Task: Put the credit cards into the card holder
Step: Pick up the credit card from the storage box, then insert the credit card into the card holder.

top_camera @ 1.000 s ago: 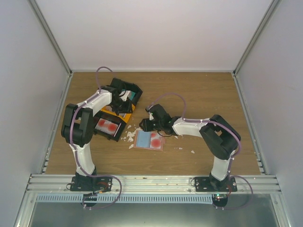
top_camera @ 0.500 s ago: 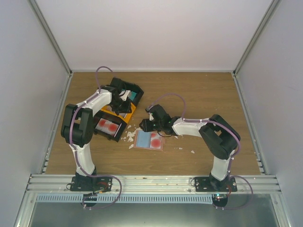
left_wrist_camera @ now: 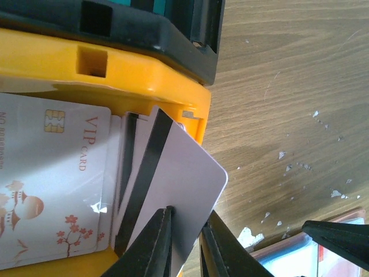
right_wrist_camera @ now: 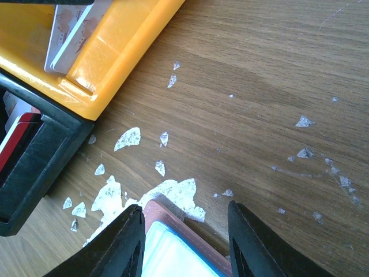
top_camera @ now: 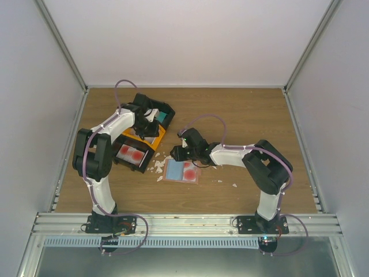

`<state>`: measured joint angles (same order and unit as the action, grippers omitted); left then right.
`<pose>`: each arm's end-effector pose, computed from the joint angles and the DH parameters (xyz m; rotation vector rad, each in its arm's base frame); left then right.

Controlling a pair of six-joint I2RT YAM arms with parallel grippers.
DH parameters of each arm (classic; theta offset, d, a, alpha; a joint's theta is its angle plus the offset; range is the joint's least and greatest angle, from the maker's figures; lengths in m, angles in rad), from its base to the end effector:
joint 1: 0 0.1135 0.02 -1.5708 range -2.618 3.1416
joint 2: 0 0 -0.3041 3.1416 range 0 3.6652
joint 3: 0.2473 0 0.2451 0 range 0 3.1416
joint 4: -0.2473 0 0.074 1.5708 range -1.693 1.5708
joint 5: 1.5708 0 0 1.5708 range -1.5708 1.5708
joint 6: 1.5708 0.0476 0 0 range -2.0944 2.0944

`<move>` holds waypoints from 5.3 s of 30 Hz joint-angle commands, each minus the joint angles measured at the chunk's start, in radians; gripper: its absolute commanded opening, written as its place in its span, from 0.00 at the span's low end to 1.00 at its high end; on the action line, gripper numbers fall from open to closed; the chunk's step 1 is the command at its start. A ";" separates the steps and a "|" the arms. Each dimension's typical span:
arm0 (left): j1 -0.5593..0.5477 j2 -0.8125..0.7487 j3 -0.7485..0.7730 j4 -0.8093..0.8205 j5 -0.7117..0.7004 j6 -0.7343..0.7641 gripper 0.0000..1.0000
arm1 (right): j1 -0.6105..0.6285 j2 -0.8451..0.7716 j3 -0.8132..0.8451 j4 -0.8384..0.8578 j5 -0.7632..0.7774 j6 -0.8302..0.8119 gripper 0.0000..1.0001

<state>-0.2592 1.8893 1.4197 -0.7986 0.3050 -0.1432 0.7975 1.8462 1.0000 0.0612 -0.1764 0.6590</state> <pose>0.3732 -0.1137 0.2343 0.2329 2.8531 -0.5182 0.2669 0.2854 0.1825 -0.2677 2.5186 0.8652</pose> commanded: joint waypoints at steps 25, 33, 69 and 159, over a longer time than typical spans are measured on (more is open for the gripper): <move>-0.002 -0.361 -0.035 0.092 -0.249 -0.066 0.00 | -0.014 -0.264 -0.023 -0.043 0.048 -0.044 0.50; -0.006 -0.583 -0.127 0.198 0.302 -0.174 0.00 | -0.096 -0.588 -0.059 -0.127 -0.168 -0.110 0.61; -0.195 -0.762 -0.416 0.657 0.786 -0.538 0.03 | -0.126 -0.864 -0.230 0.144 -0.532 0.237 0.01; -0.466 -0.307 -0.726 0.586 -0.075 -0.569 0.29 | -0.267 -0.268 -0.653 0.491 -0.434 0.443 0.00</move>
<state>-0.6838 1.5417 0.6872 -0.1776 0.1867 -0.7319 0.5388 1.5986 0.3649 0.5556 -0.6304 1.0901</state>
